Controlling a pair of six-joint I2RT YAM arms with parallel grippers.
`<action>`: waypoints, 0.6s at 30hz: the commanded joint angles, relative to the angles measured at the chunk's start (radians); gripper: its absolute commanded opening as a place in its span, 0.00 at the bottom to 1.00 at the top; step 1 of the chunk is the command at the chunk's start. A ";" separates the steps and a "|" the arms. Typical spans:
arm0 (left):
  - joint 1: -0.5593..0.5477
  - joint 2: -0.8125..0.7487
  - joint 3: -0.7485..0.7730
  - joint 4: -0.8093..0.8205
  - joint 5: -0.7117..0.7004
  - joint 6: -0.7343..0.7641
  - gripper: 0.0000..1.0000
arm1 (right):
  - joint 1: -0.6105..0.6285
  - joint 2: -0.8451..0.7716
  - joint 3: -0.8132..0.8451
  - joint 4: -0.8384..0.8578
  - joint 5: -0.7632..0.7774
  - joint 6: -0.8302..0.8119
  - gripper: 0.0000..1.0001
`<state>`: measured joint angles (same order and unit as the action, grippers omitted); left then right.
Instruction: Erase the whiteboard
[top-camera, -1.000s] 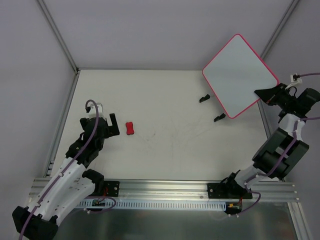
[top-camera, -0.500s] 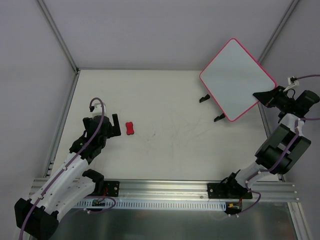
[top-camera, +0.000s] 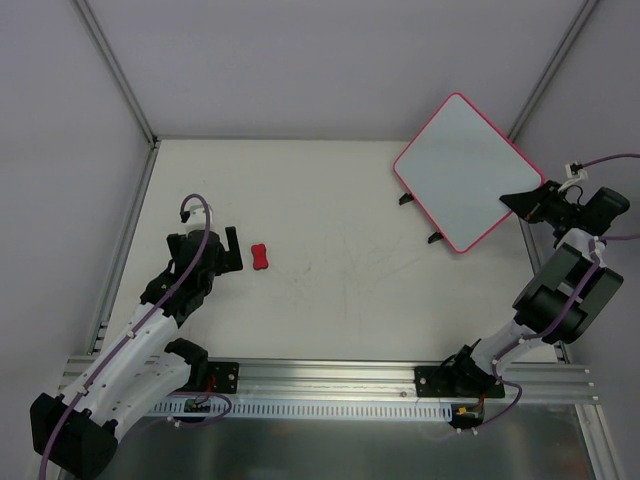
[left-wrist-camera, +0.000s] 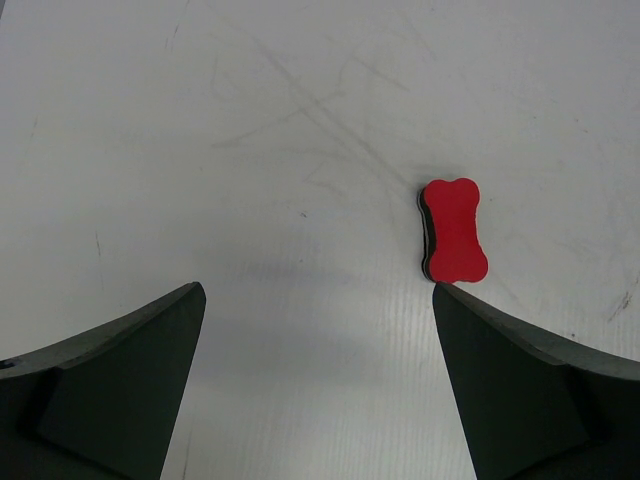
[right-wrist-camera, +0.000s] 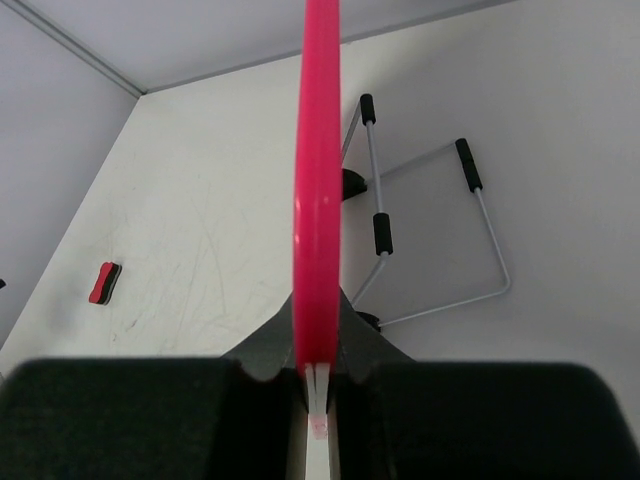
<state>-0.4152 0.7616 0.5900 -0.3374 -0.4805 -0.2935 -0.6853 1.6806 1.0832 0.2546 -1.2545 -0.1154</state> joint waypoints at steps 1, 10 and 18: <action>0.004 0.002 -0.002 0.031 0.000 0.027 0.99 | -0.002 0.001 0.021 -0.067 -0.057 -0.113 0.00; 0.004 -0.007 -0.001 0.038 0.011 0.034 0.99 | 0.003 0.024 -0.016 -0.072 -0.043 -0.127 0.01; 0.004 -0.016 0.002 0.043 0.010 0.039 0.99 | 0.001 0.008 -0.074 -0.072 0.007 -0.125 0.18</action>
<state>-0.4152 0.7578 0.5900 -0.3260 -0.4759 -0.2722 -0.6830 1.6958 1.0260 0.1665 -1.2442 -0.2142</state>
